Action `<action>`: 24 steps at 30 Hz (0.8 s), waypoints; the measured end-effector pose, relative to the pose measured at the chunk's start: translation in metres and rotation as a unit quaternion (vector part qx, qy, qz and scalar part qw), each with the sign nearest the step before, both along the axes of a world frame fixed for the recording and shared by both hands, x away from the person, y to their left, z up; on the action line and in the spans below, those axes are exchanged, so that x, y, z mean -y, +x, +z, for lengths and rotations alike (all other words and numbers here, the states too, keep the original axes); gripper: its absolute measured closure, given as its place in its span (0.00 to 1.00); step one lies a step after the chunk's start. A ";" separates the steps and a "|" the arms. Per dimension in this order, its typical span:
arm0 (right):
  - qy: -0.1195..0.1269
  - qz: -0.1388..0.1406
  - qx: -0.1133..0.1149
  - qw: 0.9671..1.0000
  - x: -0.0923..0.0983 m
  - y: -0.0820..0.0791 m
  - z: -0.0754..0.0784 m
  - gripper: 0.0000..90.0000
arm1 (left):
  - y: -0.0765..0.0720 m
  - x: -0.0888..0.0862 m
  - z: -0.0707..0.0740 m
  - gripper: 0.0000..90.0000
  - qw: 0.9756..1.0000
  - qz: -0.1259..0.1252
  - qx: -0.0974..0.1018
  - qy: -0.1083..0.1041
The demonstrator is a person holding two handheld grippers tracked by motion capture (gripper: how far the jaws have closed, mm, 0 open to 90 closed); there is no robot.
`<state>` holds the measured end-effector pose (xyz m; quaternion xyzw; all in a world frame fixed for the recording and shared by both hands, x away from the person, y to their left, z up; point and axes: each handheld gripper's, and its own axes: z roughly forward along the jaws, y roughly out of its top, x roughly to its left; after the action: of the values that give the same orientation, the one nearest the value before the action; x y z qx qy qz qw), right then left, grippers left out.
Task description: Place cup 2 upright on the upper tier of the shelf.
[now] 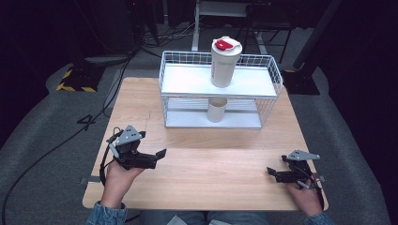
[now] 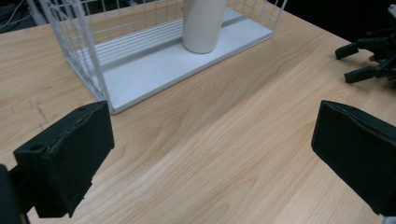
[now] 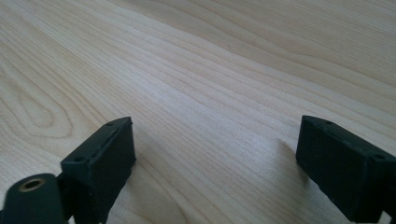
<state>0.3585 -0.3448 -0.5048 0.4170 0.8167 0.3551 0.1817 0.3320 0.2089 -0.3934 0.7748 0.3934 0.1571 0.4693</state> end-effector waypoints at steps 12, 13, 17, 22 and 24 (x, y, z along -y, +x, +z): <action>0.001 0.000 0.000 1.000 0.000 0.000 0.000 0.13 | -0.003 -0.007 -0.041 0.00 0.997 0.005 -0.062 0.042; 0.001 0.000 0.000 1.000 0.000 0.000 0.000 0.13 | -0.003 -0.008 -0.044 0.00 0.997 0.006 -0.067 0.044; 0.001 0.000 0.000 1.000 0.000 0.000 0.000 0.13 | -0.004 -0.010 -0.054 0.00 0.995 0.006 -0.080 0.051; 0.001 0.000 0.000 1.000 0.000 0.000 0.000 0.13 | -0.006 -0.008 -0.066 0.00 0.993 0.005 -0.091 0.076; 0.001 0.000 0.000 1.000 0.000 0.000 0.000 0.13 | -0.006 -0.007 -0.070 0.00 0.992 0.006 -0.095 0.078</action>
<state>0.3585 -0.3447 -0.5049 0.4168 0.8166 0.3557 0.1814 0.3257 0.2160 -0.4630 0.8180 0.4272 0.1158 0.3675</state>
